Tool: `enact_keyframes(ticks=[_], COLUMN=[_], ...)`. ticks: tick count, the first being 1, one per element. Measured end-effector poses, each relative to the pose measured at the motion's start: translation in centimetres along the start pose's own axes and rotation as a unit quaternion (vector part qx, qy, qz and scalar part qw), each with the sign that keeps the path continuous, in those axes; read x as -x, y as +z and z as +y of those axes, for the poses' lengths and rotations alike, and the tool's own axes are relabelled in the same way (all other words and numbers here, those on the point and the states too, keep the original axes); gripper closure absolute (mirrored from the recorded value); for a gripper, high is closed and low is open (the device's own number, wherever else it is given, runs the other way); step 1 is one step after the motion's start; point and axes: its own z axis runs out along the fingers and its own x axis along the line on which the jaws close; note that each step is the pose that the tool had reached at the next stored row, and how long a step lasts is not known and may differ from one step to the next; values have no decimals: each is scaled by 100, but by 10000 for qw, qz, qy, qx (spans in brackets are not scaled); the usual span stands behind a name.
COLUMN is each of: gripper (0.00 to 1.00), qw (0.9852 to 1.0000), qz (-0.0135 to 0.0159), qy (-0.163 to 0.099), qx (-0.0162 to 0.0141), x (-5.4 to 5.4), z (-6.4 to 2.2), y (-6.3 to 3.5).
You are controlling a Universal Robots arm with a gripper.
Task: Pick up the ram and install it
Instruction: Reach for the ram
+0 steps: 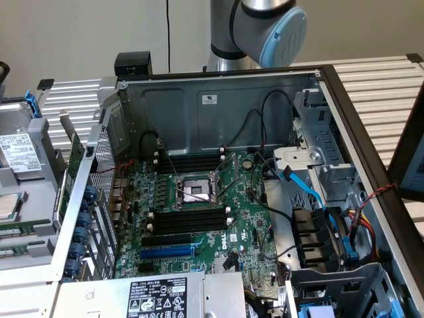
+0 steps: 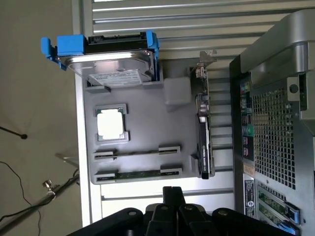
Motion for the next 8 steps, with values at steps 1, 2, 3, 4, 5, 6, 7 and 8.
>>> enact_keyframes(ticks=[1,2,3,4,5,6,7,8], gripper=[89,89,89,89,89,89,89,89], qw=[10000,10000,10000,10000,10000,10000,10000,10000], qz=[0,4,11,22,28,33,36,41], qy=[0,0,0,1,1,1,1,1], qx=[0,0,0,-1,-2,-2,-3,-3], x=[-22,-36,-47,-55,-62,-67,-71,-73], z=[-1,-2,-2,-1,1,5,10,14], y=[2,3,4,6,9,11,12,14])
